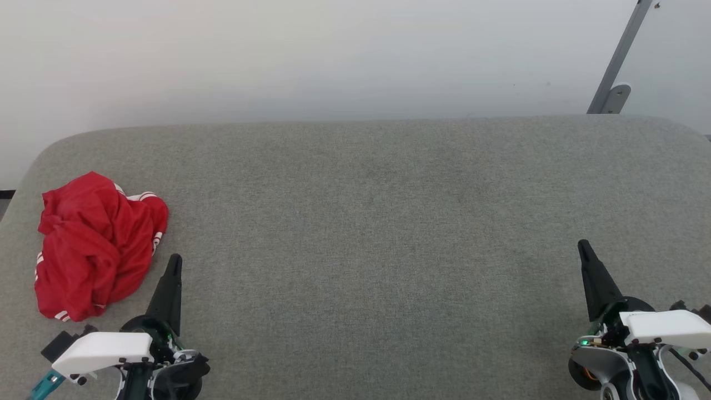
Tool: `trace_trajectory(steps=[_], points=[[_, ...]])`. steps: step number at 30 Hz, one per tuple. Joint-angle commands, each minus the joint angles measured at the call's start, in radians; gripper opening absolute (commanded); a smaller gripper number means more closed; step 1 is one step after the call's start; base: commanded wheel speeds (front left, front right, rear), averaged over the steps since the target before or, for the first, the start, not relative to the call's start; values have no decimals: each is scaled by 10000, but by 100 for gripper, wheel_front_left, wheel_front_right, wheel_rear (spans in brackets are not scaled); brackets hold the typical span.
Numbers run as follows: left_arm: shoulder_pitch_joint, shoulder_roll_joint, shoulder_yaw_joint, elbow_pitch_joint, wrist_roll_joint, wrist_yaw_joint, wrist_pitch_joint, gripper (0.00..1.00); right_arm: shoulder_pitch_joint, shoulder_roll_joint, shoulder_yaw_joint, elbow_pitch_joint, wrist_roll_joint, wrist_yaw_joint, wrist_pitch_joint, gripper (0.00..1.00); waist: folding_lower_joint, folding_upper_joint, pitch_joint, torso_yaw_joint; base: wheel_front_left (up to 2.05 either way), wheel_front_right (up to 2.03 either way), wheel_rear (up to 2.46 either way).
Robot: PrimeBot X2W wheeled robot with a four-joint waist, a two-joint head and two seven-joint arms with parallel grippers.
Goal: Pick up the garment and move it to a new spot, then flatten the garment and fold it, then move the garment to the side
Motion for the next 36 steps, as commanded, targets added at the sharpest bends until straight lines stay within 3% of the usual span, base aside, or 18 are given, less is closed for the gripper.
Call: trace_trajectory(steps=[1,12,13,24,36], points=[[-128,8,10,1,27,-57,22,0,-39,20,2,18,31,-4,3,0,0,-1,0,0,0,0,0],[-128,8,10,1,27,-57,22,0,-39,20,2,18,31,-4,2,0,0,-1,0,0,0,0,0],[0,0,0,3,0,2,0,100,0,0,0,3,-1,0,-1,100,0,-1,0,0,0,0,0],[317,-30,-77,-173,221,189,-288,100,182,-35,200,138,-562,-2,-313,100,0,-1,-4,-8,0,0,0],[371,574,-428,-625,2084,690,-889,100,-66,-364,590,109,-2689,-2,-635,100,0,-1,-14,-8,0,0,0]])
